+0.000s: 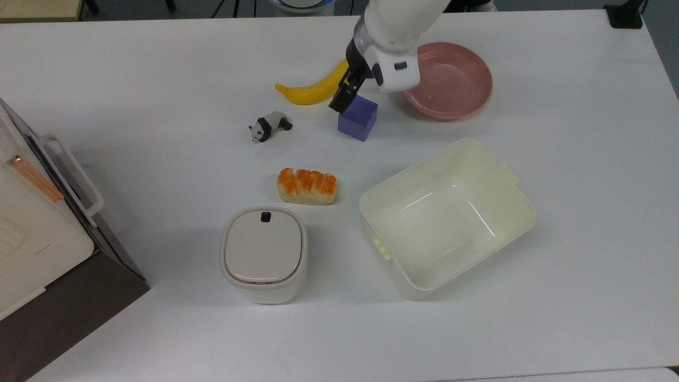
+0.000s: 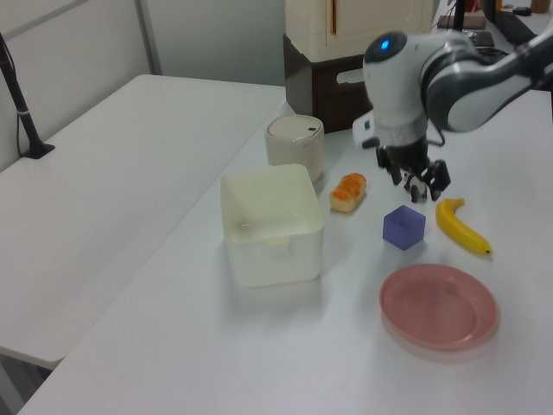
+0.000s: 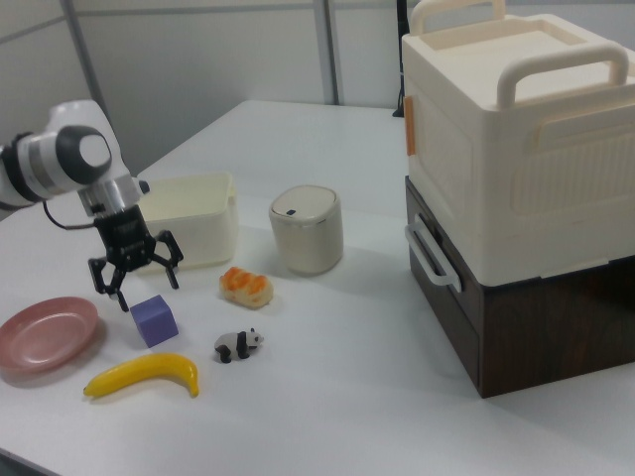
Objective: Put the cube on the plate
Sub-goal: 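Carry the purple cube over the pink plate and lower it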
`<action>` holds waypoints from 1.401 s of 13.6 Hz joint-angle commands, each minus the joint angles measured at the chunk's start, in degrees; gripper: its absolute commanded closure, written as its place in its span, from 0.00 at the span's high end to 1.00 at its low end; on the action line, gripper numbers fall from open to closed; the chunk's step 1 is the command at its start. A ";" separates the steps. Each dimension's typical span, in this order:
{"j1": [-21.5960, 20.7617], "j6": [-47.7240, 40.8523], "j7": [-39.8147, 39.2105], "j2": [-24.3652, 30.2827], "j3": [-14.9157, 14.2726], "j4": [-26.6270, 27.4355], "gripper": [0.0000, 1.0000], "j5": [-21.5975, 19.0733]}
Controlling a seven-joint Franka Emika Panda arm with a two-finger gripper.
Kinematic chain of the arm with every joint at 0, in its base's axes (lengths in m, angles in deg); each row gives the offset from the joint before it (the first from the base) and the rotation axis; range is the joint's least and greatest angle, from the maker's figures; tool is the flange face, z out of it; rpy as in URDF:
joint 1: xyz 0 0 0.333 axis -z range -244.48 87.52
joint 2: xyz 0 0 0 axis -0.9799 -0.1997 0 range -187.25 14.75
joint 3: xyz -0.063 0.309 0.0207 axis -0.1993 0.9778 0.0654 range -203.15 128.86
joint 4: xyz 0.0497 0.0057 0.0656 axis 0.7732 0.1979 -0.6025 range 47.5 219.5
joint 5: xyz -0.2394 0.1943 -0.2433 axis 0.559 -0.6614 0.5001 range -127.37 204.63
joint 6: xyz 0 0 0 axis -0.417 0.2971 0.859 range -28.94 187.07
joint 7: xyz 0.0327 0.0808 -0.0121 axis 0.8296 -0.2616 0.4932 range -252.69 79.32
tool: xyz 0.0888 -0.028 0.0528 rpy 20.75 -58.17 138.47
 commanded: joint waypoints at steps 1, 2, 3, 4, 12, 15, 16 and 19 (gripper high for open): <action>-0.24 2.96 -1.92 -4.38 1.26 0.06 1.00 2.70; -0.24 3.39 -1.74 -5.78 1.88 -0.12 0.88 3.32; -0.24 3.83 -1.65 -6.14 2.15 -0.12 0.82 3.24; -0.24 3.92 -1.65 -6.15 2.24 -0.21 0.75 3.24; -0.42 -5.12 -0.51 -1.76 8.98 -2.32 0.43 2.19; -0.42 -6.45 4.14 -1.57 16.81 -2.32 0.44 2.10; -0.50 -6.18 6.15 -2.01 18.66 -2.32 0.44 2.18; -5.85 -5.22 15.45 -4.12 20.08 -2.84 0.73 2.27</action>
